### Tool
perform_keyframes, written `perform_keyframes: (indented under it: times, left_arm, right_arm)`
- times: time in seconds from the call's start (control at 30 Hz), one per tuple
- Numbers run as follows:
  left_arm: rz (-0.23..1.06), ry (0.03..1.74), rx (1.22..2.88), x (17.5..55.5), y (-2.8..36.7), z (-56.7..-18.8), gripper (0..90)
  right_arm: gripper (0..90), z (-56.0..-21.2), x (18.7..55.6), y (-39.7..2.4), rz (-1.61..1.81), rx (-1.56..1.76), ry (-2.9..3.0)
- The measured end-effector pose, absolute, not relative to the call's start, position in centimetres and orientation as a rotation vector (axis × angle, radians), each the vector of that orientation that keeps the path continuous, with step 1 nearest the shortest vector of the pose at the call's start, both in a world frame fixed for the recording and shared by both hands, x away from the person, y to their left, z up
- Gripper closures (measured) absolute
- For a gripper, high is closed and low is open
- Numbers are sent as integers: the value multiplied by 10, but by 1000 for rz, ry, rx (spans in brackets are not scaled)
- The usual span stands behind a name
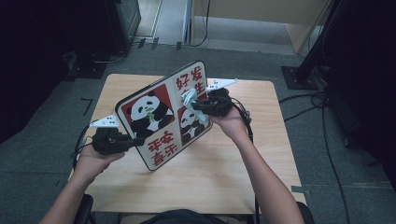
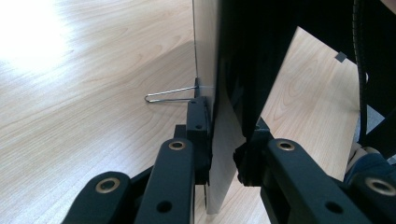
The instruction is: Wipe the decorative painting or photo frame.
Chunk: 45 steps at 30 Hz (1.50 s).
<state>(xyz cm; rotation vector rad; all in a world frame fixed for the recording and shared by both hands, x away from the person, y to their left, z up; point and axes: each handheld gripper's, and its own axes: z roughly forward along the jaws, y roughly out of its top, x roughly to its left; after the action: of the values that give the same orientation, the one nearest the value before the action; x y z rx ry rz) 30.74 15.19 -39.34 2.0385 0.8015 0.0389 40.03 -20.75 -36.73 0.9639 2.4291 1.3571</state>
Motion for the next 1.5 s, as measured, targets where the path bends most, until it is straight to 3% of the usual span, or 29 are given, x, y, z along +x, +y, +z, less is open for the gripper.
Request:
perform_keyframes:
  times: [1.5]
  left_arm:
    - [27, 797, 2033, 306, 150, -394, 775]
  right_arm:
    - [809, -480, 376, -221, 1271, 1133, 2481]
